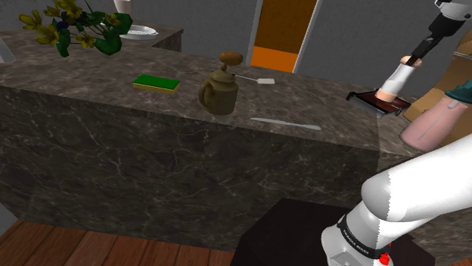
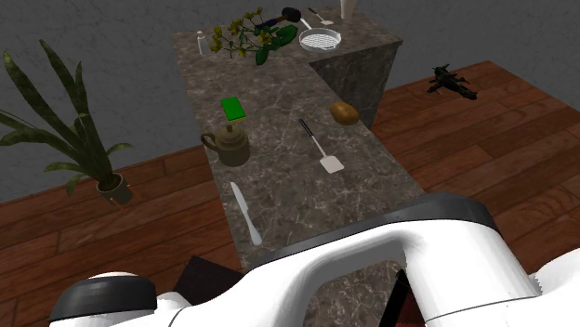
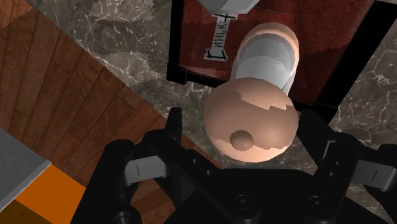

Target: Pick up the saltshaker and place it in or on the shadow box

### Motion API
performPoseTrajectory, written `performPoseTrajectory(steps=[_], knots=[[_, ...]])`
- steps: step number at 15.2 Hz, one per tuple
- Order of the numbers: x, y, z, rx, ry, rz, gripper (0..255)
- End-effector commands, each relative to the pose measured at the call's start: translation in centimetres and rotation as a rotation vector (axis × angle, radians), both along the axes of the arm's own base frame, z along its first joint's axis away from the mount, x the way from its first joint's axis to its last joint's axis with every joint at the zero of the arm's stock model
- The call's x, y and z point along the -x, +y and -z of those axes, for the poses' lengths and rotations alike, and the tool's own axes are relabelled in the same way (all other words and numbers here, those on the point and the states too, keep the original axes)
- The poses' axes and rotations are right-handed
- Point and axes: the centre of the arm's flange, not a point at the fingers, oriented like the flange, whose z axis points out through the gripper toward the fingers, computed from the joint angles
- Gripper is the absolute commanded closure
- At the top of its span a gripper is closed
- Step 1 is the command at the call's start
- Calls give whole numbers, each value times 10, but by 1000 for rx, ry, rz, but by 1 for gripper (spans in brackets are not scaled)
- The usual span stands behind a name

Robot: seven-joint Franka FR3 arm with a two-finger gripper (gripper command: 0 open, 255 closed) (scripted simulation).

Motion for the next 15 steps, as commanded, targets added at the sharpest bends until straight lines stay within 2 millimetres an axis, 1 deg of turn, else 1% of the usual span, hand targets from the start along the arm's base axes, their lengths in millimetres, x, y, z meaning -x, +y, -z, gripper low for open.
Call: performPoseTrajectory(steps=[1,3,6,7,15], knots=[[0,0,0,0,0,0,0],[0,0,0,0,0,0,0],[5,11,-38,0,0,0,0],[6,14,-48,0,0,0,0],[6,14,-48,0,0,0,0]])
